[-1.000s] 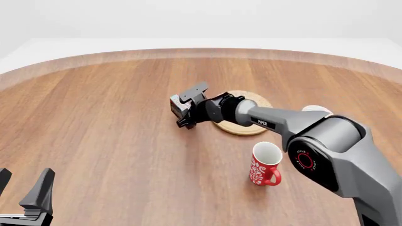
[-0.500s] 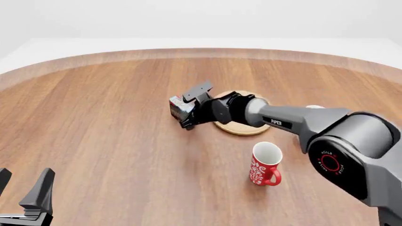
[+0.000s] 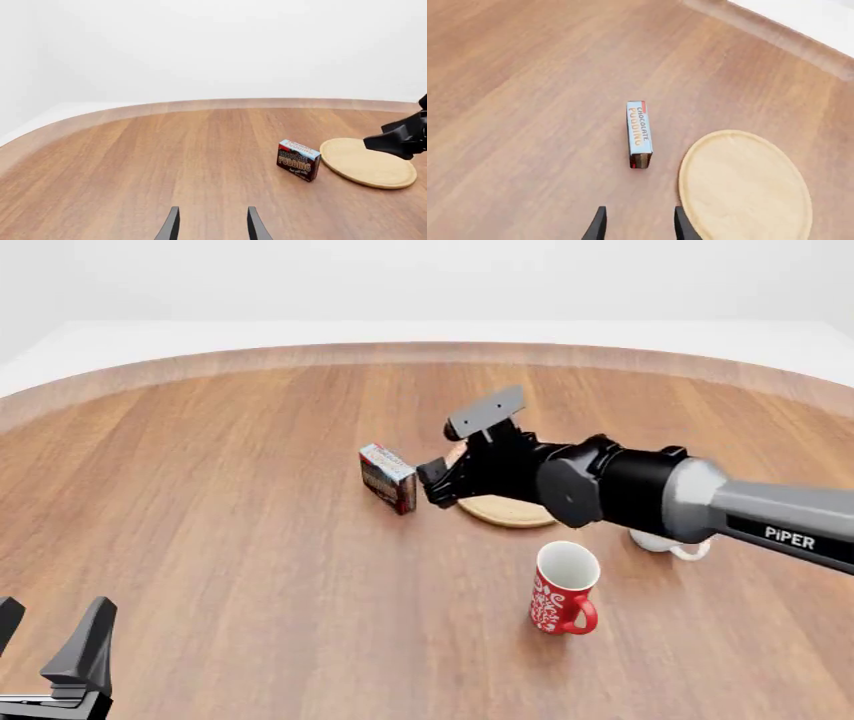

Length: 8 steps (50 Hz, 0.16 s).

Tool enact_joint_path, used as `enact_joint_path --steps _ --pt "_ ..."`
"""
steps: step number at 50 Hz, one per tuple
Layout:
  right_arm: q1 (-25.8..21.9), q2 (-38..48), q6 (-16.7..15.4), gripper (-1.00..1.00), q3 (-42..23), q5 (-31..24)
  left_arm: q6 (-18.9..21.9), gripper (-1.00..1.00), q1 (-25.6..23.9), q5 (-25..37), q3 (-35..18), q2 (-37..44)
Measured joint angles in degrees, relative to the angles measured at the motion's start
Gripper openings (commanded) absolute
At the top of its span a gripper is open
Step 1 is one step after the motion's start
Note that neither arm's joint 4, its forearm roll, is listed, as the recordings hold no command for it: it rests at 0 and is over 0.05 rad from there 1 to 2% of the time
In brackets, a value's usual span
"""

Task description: Put the chocolate pudding to the left of the plate.

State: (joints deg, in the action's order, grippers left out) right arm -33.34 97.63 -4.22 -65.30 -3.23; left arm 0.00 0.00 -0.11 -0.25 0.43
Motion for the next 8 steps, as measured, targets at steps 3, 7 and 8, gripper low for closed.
enact_joint_path --steps 3,7,8 --pt "-0.09 -1.79 0.17 1.0 1.59 0.66 0.0 1.0 0.0 0.0 0.0 0.0" --pt "-0.09 -3.75 0.26 1.0 3.29 1.29 0.0 1.0 0.0 0.0 0.0 0.0" --pt "-0.06 -4.14 0.28 1.0 3.65 1.44 0.0 1.0 0.0 0.0 0.0 0.0"
